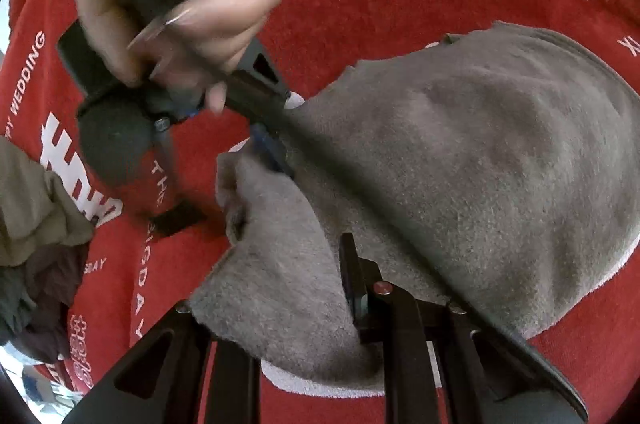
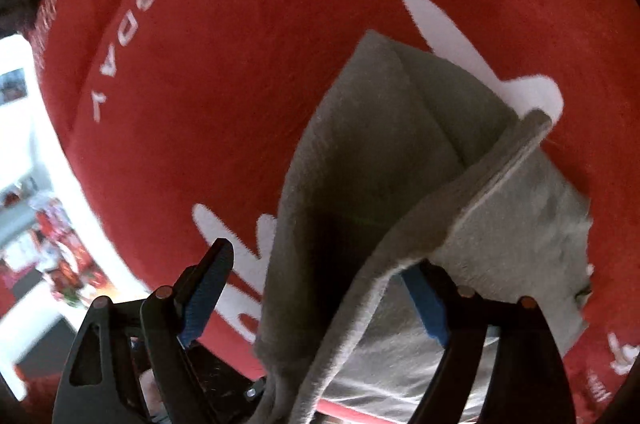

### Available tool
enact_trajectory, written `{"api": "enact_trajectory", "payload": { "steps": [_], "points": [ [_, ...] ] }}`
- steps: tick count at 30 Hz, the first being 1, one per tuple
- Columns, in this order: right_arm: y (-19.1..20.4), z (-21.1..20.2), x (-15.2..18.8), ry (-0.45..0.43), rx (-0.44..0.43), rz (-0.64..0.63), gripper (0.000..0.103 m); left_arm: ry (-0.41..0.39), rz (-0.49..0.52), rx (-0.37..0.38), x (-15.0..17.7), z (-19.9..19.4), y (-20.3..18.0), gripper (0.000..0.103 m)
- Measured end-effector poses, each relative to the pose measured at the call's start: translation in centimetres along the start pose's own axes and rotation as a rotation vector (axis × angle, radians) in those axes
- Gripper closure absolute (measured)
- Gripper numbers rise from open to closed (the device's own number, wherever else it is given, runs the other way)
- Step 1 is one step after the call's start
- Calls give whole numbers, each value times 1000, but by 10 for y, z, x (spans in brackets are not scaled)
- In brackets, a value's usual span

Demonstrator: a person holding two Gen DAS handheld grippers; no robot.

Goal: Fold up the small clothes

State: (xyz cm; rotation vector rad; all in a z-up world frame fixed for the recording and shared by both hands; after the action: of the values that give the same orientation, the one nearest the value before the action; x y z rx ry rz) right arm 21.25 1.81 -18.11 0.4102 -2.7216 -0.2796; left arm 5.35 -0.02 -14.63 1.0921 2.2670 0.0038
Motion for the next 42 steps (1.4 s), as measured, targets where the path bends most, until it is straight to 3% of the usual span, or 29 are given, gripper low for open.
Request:
{"api": "enact_trajectory", "payload": {
  "steps": [1,2,8,12,15,20,23,27,32,39,40,41,42],
  "points": [
    [-5,-2,3,-7,49,-18,76,-2,-10,10,-1,-2,2,84],
    [-8,-9,7,-51,23,-17,89,-6,-15,20,-2,-5,3,84],
    [-36,-57,59,-351,-218,111,90,-47,-40,128,-28,-46,-4,84],
    [-54,-100,101,-570,-345,190,90,-101,-21,199,-56,-84,-30,84],
    [-62,-125,133,-699,-377,225,90,-143,24,255,-75,-114,-64,84],
    [-100,-153,224,-889,-412,288,90,-196,129,344,-94,-146,-136,84],
    [-123,-139,270,-954,-409,360,90,-184,206,398,-90,-147,-193,84],
    [-183,-77,339,-939,-385,557,90,-131,303,425,-68,-126,-254,84],
    [-216,24,366,-869,-430,735,90,-36,375,446,-38,-97,-305,84],
    [-215,37,374,-900,-448,746,88,-12,379,422,-35,-101,-310,83],
    [-214,38,379,-889,-450,755,85,-7,372,429,-38,-108,-305,70],
    [-214,36,383,-877,-448,774,80,-7,364,430,-41,-113,-299,36],
    [-215,36,390,-864,-435,795,74,-16,335,438,-44,-122,-287,21]
  ]
}}
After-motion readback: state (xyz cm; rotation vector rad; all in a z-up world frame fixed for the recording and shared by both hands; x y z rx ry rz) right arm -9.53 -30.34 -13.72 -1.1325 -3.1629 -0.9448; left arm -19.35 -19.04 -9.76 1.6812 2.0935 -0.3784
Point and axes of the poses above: each gripper's, at about its wrist camera, not at the fingertips, and z roughly the way its jaws point, y to its left, x to its underside, the point moved 9 cm from there along z, roughly the way its jaws point, and after that the axes turned 11 degrees about -z, right-handed, at the moved point
